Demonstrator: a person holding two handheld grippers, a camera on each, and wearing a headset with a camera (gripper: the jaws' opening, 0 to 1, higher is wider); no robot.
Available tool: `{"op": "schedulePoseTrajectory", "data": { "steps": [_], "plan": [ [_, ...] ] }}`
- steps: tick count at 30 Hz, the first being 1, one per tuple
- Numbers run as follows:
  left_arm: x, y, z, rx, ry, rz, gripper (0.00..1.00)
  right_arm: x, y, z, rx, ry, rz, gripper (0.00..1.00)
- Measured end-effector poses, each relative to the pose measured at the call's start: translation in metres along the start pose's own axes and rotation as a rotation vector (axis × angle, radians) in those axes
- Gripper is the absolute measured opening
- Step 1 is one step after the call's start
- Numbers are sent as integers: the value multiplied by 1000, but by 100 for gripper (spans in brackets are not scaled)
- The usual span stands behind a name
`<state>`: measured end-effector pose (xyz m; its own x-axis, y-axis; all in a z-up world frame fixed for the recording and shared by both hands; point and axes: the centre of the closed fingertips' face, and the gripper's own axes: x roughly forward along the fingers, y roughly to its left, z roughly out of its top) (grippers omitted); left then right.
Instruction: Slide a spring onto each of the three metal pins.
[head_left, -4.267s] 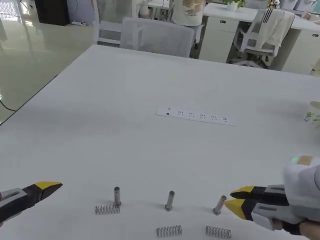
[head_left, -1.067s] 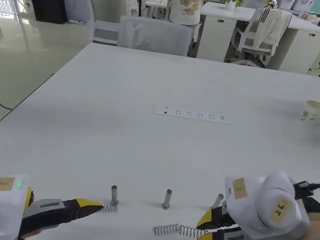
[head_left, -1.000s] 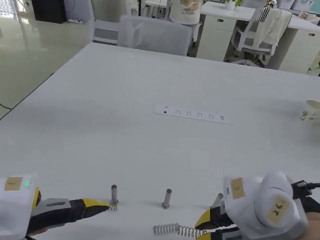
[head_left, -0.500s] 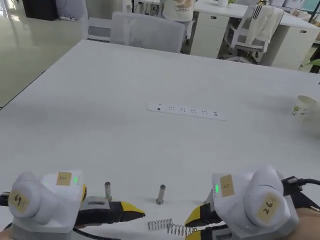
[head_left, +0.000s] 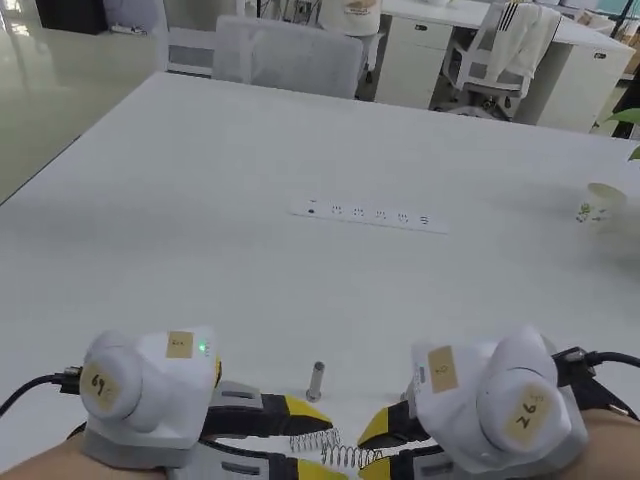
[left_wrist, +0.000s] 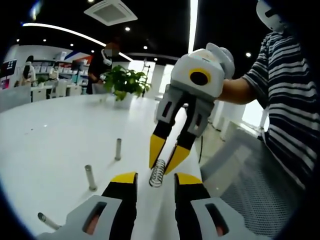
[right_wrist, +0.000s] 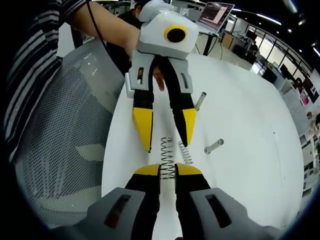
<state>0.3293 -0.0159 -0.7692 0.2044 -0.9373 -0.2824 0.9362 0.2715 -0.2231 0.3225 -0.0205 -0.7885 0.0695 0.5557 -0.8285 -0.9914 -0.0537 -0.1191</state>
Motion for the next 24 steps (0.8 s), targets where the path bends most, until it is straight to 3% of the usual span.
{"op": "schedulePoseTrajectory", "data": {
  "steps": [16, 24],
  "plan": [
    [13, -5, -4, 55, 28, -25, 5, -3, 1, 0, 4, -6, 14, 8],
    [13, -5, -5, 76, 40, -30, 3, -3, 2, -1, 8, -6, 19, 8]
  ]
}}
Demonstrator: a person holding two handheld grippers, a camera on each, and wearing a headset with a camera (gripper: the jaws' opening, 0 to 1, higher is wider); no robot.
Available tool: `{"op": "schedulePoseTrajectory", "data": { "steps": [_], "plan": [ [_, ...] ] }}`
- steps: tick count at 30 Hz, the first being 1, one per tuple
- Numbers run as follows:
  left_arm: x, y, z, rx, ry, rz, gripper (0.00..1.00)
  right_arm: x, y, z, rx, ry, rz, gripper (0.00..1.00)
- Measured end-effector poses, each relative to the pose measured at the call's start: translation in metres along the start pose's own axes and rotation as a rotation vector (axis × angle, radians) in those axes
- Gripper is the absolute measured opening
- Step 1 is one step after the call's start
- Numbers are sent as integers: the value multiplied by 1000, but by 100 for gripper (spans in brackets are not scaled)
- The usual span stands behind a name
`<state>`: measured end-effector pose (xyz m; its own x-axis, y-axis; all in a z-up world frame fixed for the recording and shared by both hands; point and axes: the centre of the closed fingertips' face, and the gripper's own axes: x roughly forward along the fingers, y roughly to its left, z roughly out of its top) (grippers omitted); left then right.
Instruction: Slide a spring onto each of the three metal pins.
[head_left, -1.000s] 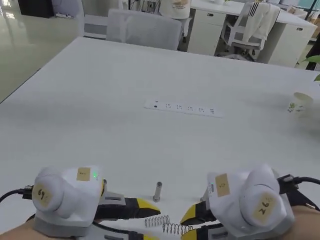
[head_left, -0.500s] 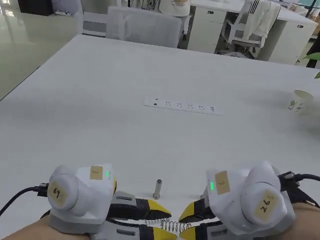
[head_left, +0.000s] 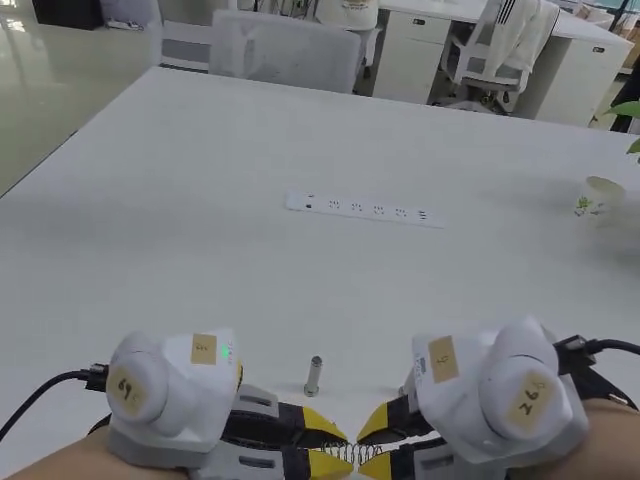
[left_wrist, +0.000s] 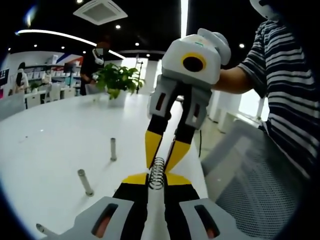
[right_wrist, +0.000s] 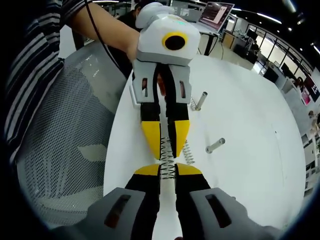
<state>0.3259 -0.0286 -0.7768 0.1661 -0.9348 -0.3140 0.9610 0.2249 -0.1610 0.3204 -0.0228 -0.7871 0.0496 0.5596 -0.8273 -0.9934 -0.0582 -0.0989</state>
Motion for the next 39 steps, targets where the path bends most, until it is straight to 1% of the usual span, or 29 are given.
{"op": "schedulePoseTrajectory", "data": {
  "steps": [3, 4, 10, 16, 18, 20, 21, 22, 23, 25, 28, 31, 32, 33, 34, 35, 38, 39],
  "plan": [
    [1, -1, 0, 11, 4, -4, 3, 0, 0, 0, 0, 0, 0, 8],
    [0, -1, 1, 24, 5, -4, 3, 0, 0, 0, 3, -3, 0, 8],
    [0, -3, -1, 37, 13, -17, 3, 1, 2, 0, 7, -11, 6, 8],
    [-2, -4, -3, 37, 23, -34, 2, 3, 4, 0, 9, -29, 15, 8],
    [-3, -5, -3, 24, 19, -43, 2, 2, 4, -1, 19, -33, 16, 10],
    [-5, -5, -3, 25, 21, -42, 2, 1, 2, -2, 26, -40, 9, 18],
    [-6, -5, -3, 26, 21, -43, 2, 0, 1, -4, 37, -42, 3, 19],
    [-6, -5, -4, 24, 21, -46, 2, 0, 1, -6, 46, -45, 3, 16],
    [-7, -6, -4, 21, 24, -51, 2, 0, 4, -8, 63, -51, 19, 15],
    [-7, -6, -5, 23, 25, -50, 2, 2, 6, -9, 76, -57, 22, 15],
    [-7, -7, -4, 21, 24, -55, 2, 4, 9, -12, 70, -52, 24, 14],
    [-7, -9, -3, 23, 25, -61, 2, 4, 10, -10, 72, -64, 25, 11],
    [-7, -9, -4, 24, 29, -63, 2, 4, 8, -8, 66, -79, 13, 11],
    [-8, -10, -4, 24, 31, -65, 2, 3, 8, -7, 61, -85, 13, 9],
    [-8, -9, -3, 23, 26, -64, 2, 4, 10, -7, 67, -82, 22, 8],
    [-8, -10, -4, 21, 27, -66, 2, 3, 9, -7, 65, -87, 18, 8],
    [-8, -10, -3, 20, 26, -70, 2, 1, 11, -6, 44, -95, 17, 7],
    [-8, -11, -3, 21, 26, -70, 2, -1, 9, -5, 29, -100, 8, 7]
  ]
}}
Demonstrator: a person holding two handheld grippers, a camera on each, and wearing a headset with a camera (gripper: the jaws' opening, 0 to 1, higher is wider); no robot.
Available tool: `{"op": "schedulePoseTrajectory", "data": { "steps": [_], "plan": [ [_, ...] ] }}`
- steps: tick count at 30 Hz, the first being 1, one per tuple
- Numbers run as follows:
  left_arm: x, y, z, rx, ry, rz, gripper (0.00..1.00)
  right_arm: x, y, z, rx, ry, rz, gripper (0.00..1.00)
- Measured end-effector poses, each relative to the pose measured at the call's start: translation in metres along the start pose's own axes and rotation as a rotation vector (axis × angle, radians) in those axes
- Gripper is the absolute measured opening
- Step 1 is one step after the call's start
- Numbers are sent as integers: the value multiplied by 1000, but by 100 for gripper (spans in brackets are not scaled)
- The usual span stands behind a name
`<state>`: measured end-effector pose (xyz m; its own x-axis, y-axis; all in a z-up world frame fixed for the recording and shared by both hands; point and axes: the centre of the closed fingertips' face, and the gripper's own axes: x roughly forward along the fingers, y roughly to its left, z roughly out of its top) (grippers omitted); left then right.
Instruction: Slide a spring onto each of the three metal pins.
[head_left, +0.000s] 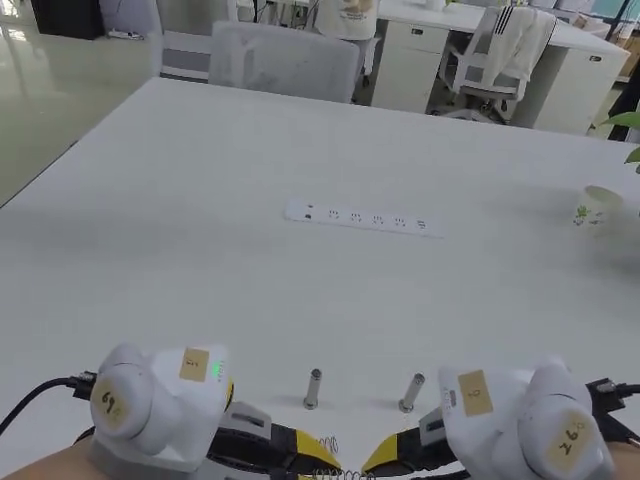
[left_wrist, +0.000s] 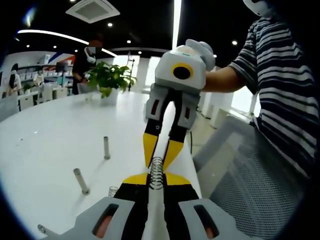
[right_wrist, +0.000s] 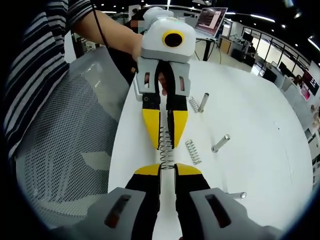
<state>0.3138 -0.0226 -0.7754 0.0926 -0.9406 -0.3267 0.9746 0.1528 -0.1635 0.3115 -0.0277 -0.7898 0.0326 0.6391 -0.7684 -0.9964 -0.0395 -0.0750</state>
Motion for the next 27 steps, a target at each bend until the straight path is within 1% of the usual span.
{"op": "schedulePoseTrajectory", "data": {
  "steps": [2, 4, 11, 15, 18, 21, 22, 24, 27],
  "plan": [
    [0, 0, -2, 2, 6, 1, 2, -4, -1, 4, -37, -16, -7, 7],
    [0, 1, -2, 5, 8, 2, 2, -7, -1, 7, -34, -25, -9, 7],
    [0, 3, -1, 20, 7, 10, 2, -15, -5, 22, -57, -68, -33, 7],
    [0, 3, -3, 28, 13, 9, 2, -15, -4, 27, -62, -85, -28, 7],
    [0, 2, -4, 30, 18, 8, 2, -15, -3, 29, -48, -103, -18, 7],
    [0, 2, -5, 35, 25, 11, 2, -14, -2, 33, 9, -147, 0, 7],
    [0, 1, -6, 36, 27, 12, 2, -15, -2, 37, 29, -174, 6, 7],
    [0, 2, -5, 34, 24, 13, 2, -16, -2, 41, 38, -201, 6, 7],
    [0, 3, -5, 39, 25, 18, 2, -16, -2, 42, 51, -210, 0, 7]
  ]
}}
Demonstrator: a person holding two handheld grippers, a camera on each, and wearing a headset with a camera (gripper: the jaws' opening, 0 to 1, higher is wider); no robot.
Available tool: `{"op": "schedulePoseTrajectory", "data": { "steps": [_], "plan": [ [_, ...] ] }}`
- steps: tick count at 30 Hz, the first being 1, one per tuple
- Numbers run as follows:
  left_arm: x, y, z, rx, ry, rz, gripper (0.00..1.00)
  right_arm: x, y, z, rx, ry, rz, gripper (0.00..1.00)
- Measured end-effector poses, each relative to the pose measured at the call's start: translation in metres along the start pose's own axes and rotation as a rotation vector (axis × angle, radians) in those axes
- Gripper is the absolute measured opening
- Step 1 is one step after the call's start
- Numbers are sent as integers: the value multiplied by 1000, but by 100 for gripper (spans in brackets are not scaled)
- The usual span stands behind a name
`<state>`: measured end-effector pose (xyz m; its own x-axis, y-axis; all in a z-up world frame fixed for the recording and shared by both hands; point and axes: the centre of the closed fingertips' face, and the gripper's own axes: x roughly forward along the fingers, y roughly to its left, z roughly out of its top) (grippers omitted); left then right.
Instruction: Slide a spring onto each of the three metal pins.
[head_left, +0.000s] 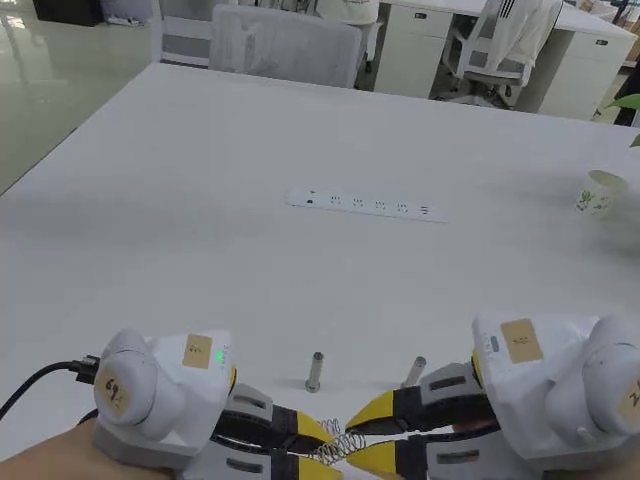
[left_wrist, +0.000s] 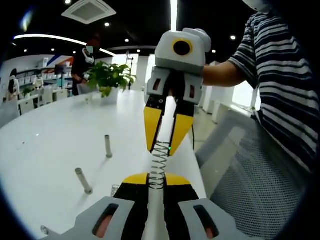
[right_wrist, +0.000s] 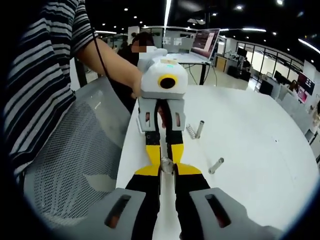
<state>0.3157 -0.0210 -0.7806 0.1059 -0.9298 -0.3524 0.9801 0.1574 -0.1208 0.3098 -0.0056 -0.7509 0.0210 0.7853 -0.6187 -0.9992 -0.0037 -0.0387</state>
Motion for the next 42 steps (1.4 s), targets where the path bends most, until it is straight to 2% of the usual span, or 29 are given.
{"op": "schedulePoseTrajectory", "data": {
  "steps": [4, 9, 10, 13, 16, 21, 26, 29, 38, 40, 42],
  "plan": [
    [1, 0, 1, 6, 2, 0, 2, 2, 0, 6, 22, -42, -10, 7],
    [2, -1, -1, 12, 10, 2, 2, 5, 1, 10, 24, -56, -24, 8],
    [2, -2, 0, 15, 9, -1, 2, 6, 1, 14, 42, -80, -24, 8],
    [3, -1, -1, 22, 20, 2, 2, 8, 1, 14, 30, -71, -36, 8],
    [5, -4, 4, 10, -3, -10, 2, 9, 1, 22, 57, -114, -43, 7],
    [5, -2, 5, 15, -1, -4, 3, 14, 1, 25, 10, -91, -52, 7],
    [-2, 0, 3, -1, -8, 6, 3, 12, -1, 26, 13, -103, -58, 7],
    [-5, 2, 6, -18, -28, 15, 3, 11, -2, 29, 7, -115, -64, 7],
    [-9, 7, 10, -39, -44, 41, 4, 12, -6, 33, 4, -108, -66, 7],
    [-9, 8, 8, -59, -37, 43, 4, 12, -6, 32, 4, -100, -68, 7],
    [-10, 10, 6, -54, -31, 50, 4, 12, -8, 31, 6, -97, -76, 7]
  ]
}}
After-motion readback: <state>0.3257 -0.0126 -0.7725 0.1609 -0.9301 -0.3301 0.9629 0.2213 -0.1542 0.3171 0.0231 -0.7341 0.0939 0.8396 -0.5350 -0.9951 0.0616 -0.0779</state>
